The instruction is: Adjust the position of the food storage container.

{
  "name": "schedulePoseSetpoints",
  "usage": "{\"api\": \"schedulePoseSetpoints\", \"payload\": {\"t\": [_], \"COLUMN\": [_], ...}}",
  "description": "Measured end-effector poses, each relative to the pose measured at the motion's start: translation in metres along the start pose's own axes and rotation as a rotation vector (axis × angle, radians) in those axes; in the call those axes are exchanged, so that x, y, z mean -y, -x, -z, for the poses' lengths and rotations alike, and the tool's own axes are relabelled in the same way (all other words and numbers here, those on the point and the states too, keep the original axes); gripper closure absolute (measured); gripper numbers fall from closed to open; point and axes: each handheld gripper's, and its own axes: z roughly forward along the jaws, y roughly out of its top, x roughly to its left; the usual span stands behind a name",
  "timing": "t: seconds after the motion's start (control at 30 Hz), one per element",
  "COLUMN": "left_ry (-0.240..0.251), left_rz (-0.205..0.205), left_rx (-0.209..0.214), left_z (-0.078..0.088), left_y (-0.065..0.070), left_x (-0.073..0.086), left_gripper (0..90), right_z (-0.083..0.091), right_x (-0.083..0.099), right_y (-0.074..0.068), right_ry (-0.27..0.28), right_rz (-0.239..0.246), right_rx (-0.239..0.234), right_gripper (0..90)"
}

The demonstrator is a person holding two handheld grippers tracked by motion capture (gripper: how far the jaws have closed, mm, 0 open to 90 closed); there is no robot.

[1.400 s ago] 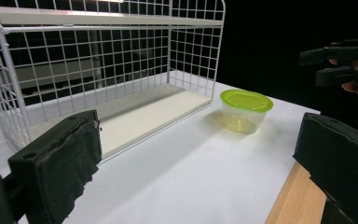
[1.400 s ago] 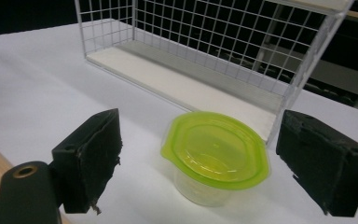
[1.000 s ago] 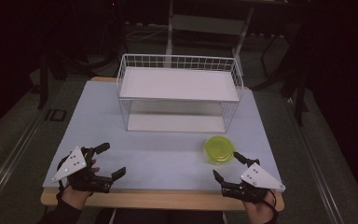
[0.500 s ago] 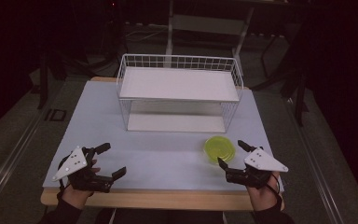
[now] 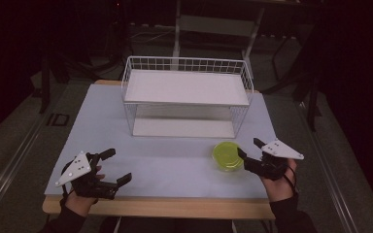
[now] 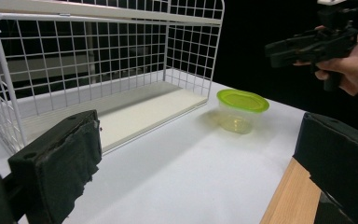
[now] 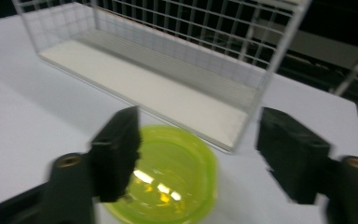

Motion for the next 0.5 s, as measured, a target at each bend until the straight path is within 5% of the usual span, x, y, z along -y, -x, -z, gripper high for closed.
{"api": "schedulePoseSetpoints", "payload": {"t": [0.3,0.5], "left_ry": [0.001,0.001], "left_rz": [0.000,0.000], "left_rx": [0.000,0.002], "left_z": [0.000,0.000], "left_y": [-0.001,-0.001], "left_x": [0.000,0.000], "left_gripper": [1.5,1.5], "right_z": [-0.020,-0.030], "right_x": [0.015,0.029], "right_y": [0.025,0.034], "right_ry": [-0.145,-0.219], "right_rz": [-0.048,-0.085], "right_rx": [0.073,0.089], "right_gripper": [81.7,89.9]}}
